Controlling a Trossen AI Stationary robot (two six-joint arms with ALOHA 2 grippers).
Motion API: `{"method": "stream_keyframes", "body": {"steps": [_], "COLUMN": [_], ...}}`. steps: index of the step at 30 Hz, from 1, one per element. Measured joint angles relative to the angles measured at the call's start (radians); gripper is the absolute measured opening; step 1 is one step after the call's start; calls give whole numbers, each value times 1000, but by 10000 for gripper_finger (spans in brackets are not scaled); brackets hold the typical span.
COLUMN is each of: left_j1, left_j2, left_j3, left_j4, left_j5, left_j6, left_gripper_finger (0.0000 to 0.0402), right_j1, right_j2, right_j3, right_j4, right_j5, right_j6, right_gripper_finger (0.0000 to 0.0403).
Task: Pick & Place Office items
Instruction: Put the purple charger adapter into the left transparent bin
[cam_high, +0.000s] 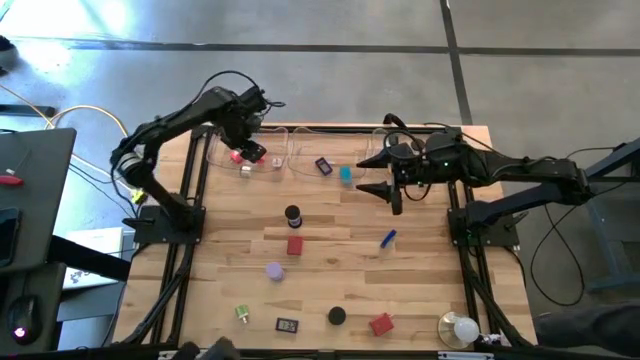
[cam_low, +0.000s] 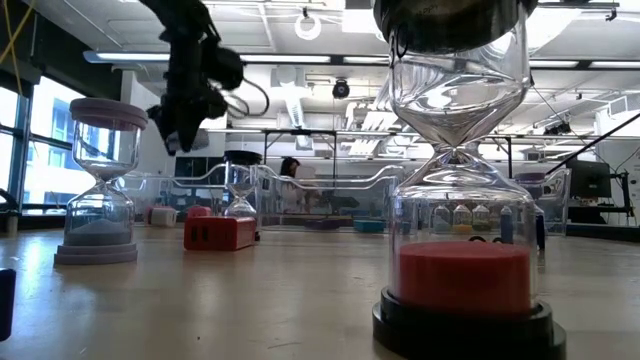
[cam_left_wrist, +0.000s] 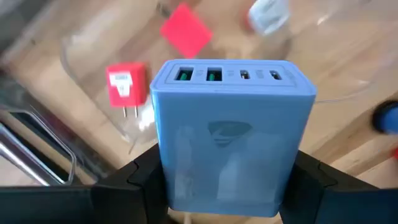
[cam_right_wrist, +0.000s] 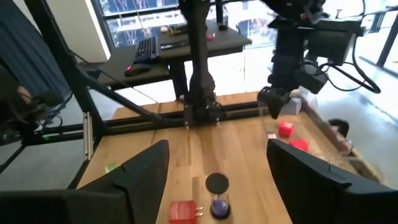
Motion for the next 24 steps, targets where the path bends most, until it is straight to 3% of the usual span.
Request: {"method": "stream_keyframes", "body": {"steps": [8,14,24], "left_j1": [10,12,26], "left_j2": [148,215,279], "left_j3": [0,0,0], "left_j4": [-16,-16,32], "left_j5": [-2,-116,-158], "left_j6": [89,93,150], "left_gripper_finger": [204,204,204], "right_j1": [6,6,6], "right_j2": [1,1,1], "right_j3": [0,0,0], "right_j4": [-39,-39,-42], "right_j5": [-2,-2,-1], "right_j6": [42,42,42], "right_gripper_finger": [260,260,260]}}
